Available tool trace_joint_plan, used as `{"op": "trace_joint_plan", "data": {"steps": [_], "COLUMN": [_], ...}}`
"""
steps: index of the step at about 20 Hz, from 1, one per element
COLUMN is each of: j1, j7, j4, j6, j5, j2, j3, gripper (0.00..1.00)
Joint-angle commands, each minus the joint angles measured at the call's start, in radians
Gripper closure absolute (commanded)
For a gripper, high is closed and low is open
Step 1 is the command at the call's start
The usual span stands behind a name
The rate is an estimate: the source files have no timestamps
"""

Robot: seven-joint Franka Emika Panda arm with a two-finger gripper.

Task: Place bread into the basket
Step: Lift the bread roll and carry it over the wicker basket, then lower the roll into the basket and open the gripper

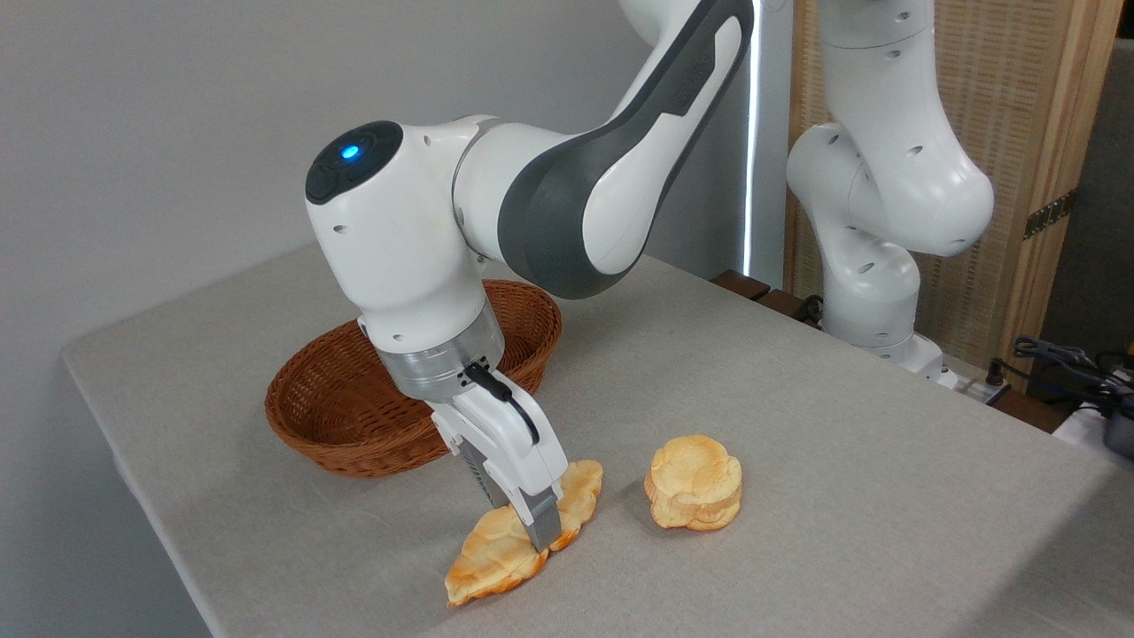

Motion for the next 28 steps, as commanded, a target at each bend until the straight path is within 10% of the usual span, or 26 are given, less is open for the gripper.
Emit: {"op": "trace_joint_plan", "data": {"steps": [1, 12, 15, 17, 28], "j1": [-0.006, -0.017, -0.017, -0.017, -0.018], "j7": [0.014, 0.016, -0.038, -0.098, -0.104], "j4": [-0.005, 0.028, 0.028, 0.026, 0.022], "j6": [0.014, -0.030, -0.030, -0.033, -0.119], "j5": [-0.004, -0.074, -0.093, -0.085, -0.081], "j2": [-0.014, -0.216, -0.220, -0.217, -0.206], "j3": [0.010, -0.134, -0.223, -0.263, -0.279], "gripper": [0.49, 0.47, 0.33, 0.06, 0.00]}}
